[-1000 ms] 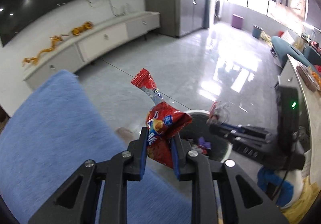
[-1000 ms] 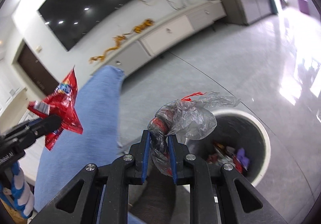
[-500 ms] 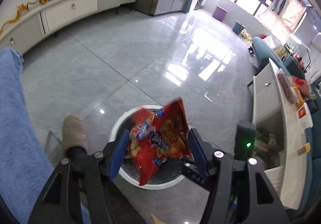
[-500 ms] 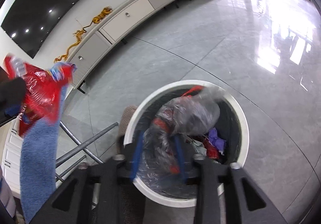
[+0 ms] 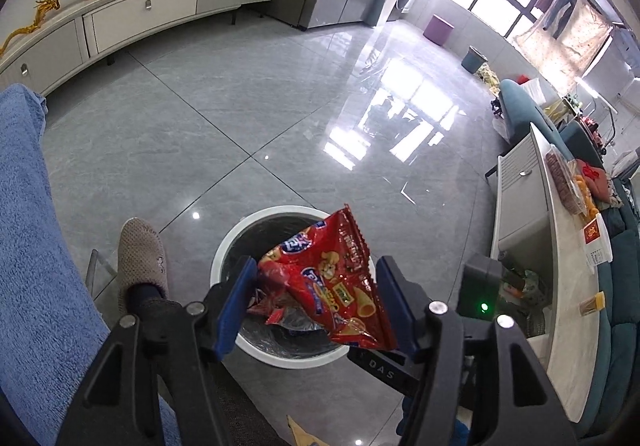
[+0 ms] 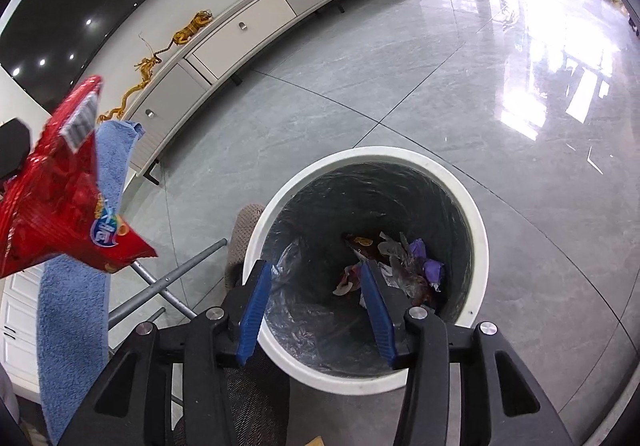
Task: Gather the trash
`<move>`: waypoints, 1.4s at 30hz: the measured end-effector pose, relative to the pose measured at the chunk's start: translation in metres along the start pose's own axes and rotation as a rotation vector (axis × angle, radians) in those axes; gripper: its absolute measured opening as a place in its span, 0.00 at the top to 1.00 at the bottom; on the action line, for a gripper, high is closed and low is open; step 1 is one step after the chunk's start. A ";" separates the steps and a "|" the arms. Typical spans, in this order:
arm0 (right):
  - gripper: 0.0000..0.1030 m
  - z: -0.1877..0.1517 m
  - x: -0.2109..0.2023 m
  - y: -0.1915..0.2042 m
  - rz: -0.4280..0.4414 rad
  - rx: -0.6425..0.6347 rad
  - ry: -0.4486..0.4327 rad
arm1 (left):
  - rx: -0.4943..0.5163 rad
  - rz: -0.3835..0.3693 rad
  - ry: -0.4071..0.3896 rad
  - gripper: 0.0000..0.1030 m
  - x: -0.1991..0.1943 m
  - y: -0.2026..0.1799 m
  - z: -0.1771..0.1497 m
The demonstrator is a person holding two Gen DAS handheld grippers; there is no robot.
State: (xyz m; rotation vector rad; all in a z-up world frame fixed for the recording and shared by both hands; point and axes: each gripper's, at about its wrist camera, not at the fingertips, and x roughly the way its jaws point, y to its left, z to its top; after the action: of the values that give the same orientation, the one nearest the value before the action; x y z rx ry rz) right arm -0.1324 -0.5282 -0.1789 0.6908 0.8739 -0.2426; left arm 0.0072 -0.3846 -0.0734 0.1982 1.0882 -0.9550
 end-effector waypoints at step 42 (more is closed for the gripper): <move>0.40 -0.021 -0.079 0.194 0.080 -0.351 -0.172 | -0.146 0.503 -0.396 0.29 -0.203 0.097 -0.108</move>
State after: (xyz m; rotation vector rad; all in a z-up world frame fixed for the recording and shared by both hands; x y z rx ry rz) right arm -0.1051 -0.3733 -0.0382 0.3709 0.6995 -0.0715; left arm -0.0182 -0.1508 0.0113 0.1451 0.6885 -0.4340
